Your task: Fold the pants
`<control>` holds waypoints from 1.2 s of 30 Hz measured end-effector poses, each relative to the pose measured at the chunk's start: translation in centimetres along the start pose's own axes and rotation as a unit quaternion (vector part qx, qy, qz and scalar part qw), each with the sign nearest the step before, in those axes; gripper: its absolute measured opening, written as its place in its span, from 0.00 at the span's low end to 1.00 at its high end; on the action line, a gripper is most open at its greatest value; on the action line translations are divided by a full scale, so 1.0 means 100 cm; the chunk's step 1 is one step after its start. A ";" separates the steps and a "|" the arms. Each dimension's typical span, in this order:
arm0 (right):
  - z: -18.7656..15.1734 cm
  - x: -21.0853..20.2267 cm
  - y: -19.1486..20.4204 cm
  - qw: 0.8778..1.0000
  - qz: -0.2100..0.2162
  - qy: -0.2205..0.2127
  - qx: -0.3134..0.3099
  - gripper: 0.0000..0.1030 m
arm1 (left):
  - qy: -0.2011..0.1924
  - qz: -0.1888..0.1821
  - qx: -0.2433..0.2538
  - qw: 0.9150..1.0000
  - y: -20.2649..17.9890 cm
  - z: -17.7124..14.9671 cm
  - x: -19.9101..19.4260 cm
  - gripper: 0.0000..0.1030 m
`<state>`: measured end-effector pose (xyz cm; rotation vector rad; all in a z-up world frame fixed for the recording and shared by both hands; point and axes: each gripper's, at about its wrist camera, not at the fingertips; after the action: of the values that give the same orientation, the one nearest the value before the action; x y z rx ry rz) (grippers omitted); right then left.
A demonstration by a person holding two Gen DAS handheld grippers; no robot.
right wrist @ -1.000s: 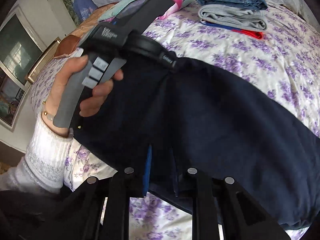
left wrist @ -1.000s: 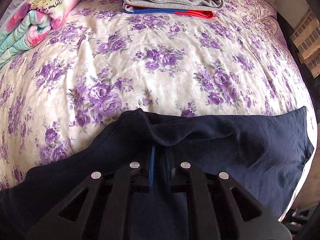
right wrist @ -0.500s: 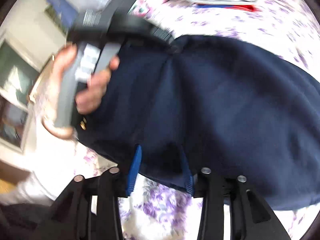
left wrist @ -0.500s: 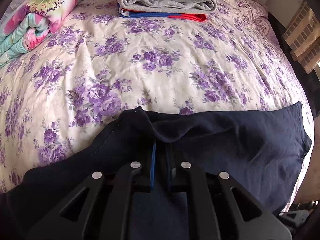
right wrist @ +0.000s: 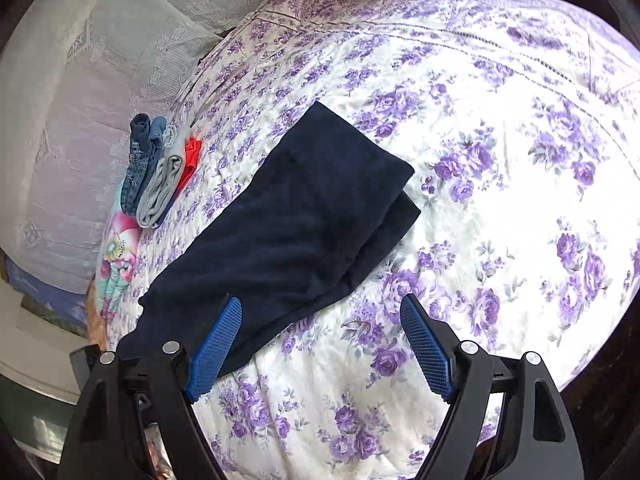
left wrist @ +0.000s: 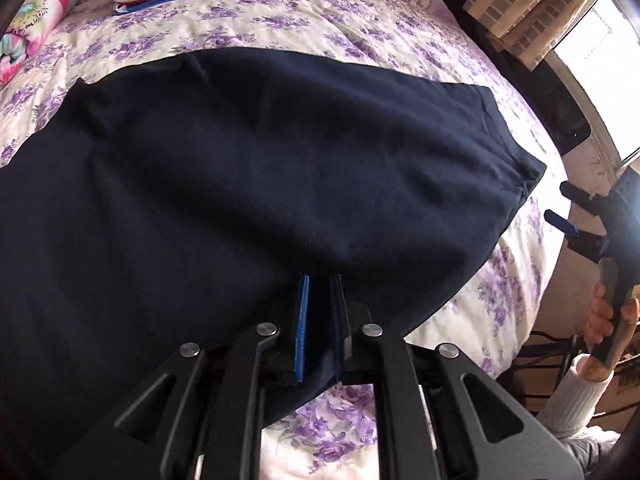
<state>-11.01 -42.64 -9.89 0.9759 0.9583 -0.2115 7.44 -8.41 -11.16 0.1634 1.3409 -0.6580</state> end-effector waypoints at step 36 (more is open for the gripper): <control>0.061 0.065 -0.009 0.996 -0.012 -0.003 -0.085 0.20 | 0.030 0.004 0.017 0.999 -0.128 0.128 0.067 0.11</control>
<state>-4.04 -46.33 -14.17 0.8077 0.9667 -0.1495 12.06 -27.19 -10.98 0.2183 1.3851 -0.6738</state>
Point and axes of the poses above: each gripper's, at about its wrist camera, not at the fingertips, and x roughly the way its jaws point, y to its left, z to its top, and after that the axes turned 6 degrees about y, right-handed
